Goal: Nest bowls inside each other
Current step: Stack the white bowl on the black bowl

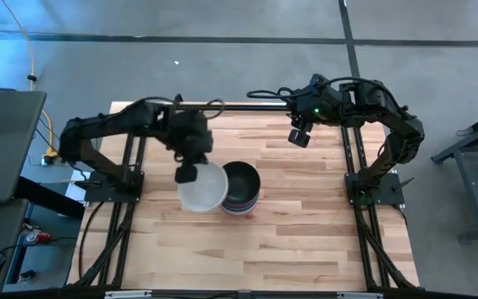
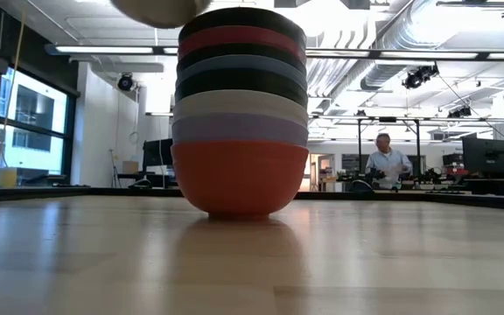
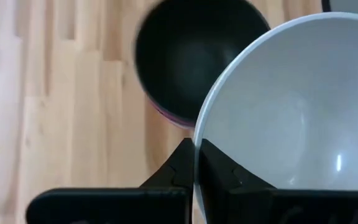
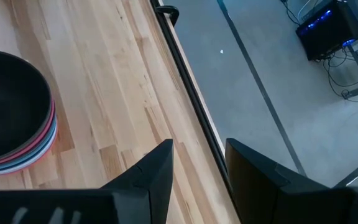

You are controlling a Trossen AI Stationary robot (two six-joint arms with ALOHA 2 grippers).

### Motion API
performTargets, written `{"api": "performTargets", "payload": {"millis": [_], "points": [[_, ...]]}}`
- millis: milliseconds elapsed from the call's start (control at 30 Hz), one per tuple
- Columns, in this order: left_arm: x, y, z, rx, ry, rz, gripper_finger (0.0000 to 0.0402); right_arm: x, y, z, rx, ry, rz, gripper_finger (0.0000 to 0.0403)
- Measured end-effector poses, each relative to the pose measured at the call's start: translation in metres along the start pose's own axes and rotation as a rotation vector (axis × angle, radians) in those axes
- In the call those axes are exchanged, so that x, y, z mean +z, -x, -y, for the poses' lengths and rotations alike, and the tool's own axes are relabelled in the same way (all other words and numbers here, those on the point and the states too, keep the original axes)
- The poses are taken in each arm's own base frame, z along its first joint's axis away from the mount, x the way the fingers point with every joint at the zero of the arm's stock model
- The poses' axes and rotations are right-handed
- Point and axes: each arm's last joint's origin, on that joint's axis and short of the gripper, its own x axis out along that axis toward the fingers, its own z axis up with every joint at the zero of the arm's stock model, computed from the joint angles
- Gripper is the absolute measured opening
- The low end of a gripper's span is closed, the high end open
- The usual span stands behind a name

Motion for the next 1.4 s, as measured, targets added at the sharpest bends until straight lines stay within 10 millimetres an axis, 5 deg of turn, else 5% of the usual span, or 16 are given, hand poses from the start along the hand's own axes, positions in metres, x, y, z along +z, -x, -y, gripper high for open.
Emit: {"api": "performTargets", "payload": {"millis": [600, 1400], "points": [[0.090, -0.050, -0.052, -0.048, -0.094, -0.056, 0.0000, 0.000, 0.000, 0.000, 0.000, 0.000, -0.004, 0.0140], [0.095, -0.112, -0.073, -0.116, -0.025, -0.245, 0.0000, 0.000, 0.000, 0.000, 0.006, -0.007, -0.004, 0.0140]]}}
